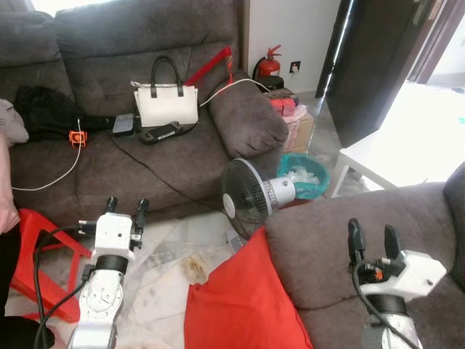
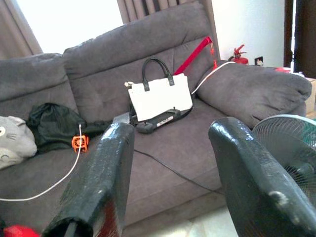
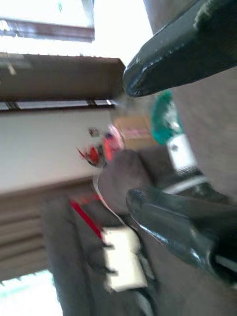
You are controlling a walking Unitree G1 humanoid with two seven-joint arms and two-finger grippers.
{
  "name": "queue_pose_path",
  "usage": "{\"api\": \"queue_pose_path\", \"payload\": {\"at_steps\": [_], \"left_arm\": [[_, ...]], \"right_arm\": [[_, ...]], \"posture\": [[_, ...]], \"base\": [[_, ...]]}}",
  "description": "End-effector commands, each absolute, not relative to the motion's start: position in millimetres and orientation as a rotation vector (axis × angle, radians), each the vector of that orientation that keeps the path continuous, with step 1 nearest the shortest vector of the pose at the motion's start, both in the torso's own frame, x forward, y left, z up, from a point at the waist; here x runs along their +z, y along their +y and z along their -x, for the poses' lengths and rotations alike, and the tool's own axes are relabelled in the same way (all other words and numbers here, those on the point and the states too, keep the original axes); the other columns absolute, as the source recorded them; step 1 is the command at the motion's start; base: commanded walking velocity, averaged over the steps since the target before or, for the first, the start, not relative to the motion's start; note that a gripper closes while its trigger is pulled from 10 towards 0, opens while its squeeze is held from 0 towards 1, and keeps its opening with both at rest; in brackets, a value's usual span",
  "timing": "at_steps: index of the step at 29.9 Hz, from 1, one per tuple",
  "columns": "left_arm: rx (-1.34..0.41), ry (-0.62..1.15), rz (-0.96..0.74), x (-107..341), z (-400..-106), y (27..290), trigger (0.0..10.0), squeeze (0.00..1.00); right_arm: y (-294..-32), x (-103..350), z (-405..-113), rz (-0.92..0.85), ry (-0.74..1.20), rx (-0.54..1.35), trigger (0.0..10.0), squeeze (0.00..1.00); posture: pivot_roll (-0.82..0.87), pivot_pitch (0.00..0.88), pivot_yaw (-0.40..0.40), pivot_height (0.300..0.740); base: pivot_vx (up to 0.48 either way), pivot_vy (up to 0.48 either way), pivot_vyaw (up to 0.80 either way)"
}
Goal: Move the pillow to the sofa from floor
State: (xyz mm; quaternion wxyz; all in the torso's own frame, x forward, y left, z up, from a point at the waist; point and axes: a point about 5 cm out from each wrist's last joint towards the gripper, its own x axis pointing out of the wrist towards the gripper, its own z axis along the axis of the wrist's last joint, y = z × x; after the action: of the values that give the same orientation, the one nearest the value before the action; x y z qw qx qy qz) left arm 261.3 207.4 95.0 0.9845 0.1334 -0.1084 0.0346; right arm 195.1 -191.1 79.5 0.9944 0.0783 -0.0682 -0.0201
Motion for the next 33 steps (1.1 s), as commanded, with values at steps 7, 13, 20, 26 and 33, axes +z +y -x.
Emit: {"api": "queue_pose_path", "payload": {"at_steps": [7,13,20,26,33], "left_arm": [[0.108,-0.239,-0.277,108,-259,210,10.0,0.0],[0.087,-0.259,-0.296,121,-251,209,10.0,0.0],[-0.013,-0.277,-0.326,129,-248,192,10.0,0.0],[-0.144,-0.258,-0.357,125,-240,171,10.0,0.0],[-0.194,-0.255,-0.345,125,-237,162,10.0,0.0]], "right_arm": [[-184,121,-219,-0.139,-0.247,0.029,10.0,0.0],[-165,132,-211,-0.146,-0.254,0.121,10.0,0.0],[-128,128,-206,-0.104,-0.186,0.43,10.0,0.0],[-109,133,-206,-0.035,-0.187,0.575,10.0,0.0],[-96,131,-208,-0.01,-0.171,0.649,10.0,0.0]], "posture": [[0.14,0.0,-0.027,0.74],[0.13,0.0,-0.015,0.74],[0.13,0.0,-0.023,0.74],[0.12,0.0,-0.025,0.74],[0.13,0.0,-0.033,0.74]], "base": [[0.0,0.0,0.0],[0.0,0.0,0.0],[0.0,0.0,0.0],[0.0,0.0,0.0],[0.0,0.0,0.0]]}}
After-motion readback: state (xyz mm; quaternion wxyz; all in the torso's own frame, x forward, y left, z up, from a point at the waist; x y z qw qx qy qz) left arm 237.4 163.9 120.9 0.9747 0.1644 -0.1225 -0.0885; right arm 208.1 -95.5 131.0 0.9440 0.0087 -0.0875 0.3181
